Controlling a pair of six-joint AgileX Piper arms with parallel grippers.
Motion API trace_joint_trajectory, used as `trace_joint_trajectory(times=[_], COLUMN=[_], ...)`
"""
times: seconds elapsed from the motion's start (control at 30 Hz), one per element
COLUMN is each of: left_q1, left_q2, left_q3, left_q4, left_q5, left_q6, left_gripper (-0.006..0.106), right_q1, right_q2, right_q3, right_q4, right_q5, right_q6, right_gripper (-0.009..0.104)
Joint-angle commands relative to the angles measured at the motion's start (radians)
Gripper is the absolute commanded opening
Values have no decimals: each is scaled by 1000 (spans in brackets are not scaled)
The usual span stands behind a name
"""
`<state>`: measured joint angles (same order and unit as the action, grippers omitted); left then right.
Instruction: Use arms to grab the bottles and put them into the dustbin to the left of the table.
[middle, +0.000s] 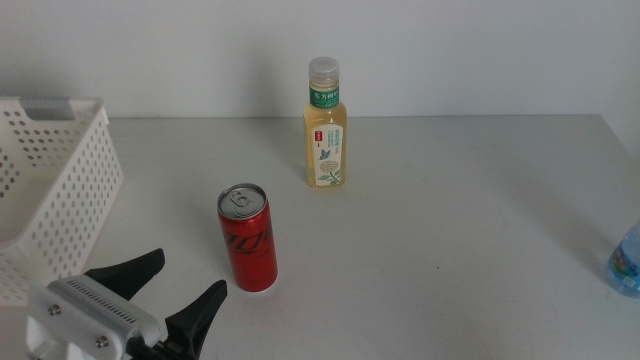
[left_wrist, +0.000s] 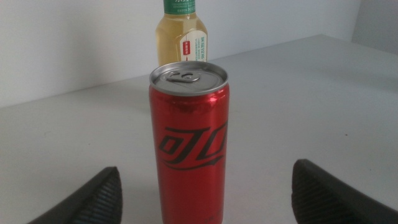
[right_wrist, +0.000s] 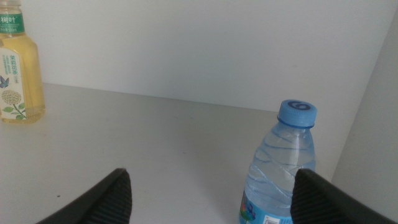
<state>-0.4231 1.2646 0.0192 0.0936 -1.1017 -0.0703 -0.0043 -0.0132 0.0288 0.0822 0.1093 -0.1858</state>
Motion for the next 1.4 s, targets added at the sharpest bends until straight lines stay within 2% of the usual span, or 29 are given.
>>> trace_joint_trajectory(times=[0.0,0.37,0.83,1.37], left_q1=[-7,-6,-6,-6], left_q2=[-9,62,324,448], left_q3=[13,-9,-172,-334], left_q4=[-2,-1,17,16], left_q5=[-93,-120,-201,-194], left_q6=[-8,-23,-64,-64], left_gripper=[94,93,93,93], right_q1=[-5,-5,-5,-5], right_q2=[-21,-21,-21,-21], right_q3=[-10,-10,-10,-10], right_q4=[-5,-5,-5,-5], right_q5=[-75,-75,-75,-75], right_q6=[-12,-12,-12,-12], right_gripper=[65,65,65,65])
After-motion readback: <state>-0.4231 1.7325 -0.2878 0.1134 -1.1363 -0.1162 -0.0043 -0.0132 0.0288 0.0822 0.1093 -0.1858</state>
